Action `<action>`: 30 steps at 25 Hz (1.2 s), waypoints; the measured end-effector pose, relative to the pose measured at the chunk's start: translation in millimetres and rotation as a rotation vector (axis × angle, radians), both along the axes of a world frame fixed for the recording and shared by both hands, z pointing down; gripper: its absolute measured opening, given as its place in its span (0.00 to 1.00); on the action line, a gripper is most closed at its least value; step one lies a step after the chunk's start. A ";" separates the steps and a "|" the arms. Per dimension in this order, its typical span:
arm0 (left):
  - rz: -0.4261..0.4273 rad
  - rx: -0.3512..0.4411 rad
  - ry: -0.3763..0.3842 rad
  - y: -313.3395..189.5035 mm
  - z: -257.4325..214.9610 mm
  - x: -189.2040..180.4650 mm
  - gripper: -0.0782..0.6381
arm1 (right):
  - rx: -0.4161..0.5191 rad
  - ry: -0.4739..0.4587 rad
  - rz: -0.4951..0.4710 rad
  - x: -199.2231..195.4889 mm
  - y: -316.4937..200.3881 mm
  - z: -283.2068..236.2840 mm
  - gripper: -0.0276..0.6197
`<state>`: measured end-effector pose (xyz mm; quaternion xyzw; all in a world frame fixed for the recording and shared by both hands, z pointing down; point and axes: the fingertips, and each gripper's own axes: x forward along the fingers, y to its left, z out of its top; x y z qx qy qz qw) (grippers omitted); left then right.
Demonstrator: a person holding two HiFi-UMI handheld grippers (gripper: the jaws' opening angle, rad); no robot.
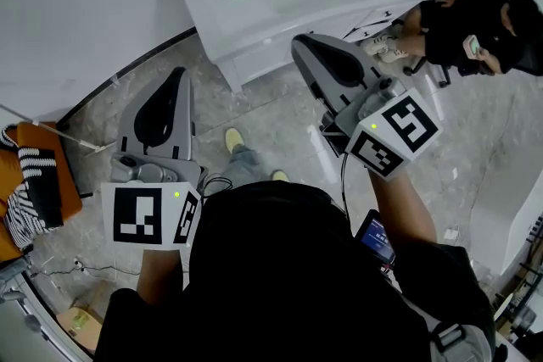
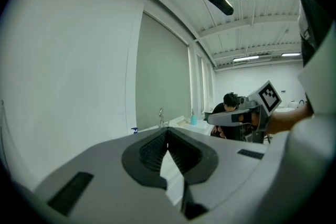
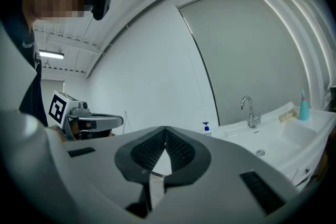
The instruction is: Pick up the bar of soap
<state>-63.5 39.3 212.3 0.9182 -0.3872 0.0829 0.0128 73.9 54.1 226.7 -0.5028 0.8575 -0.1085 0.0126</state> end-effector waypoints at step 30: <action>0.120 -0.028 0.065 -121.5 19.0 -51.7 0.12 | -0.052 0.063 0.063 -65.2 -122.3 9.0 0.05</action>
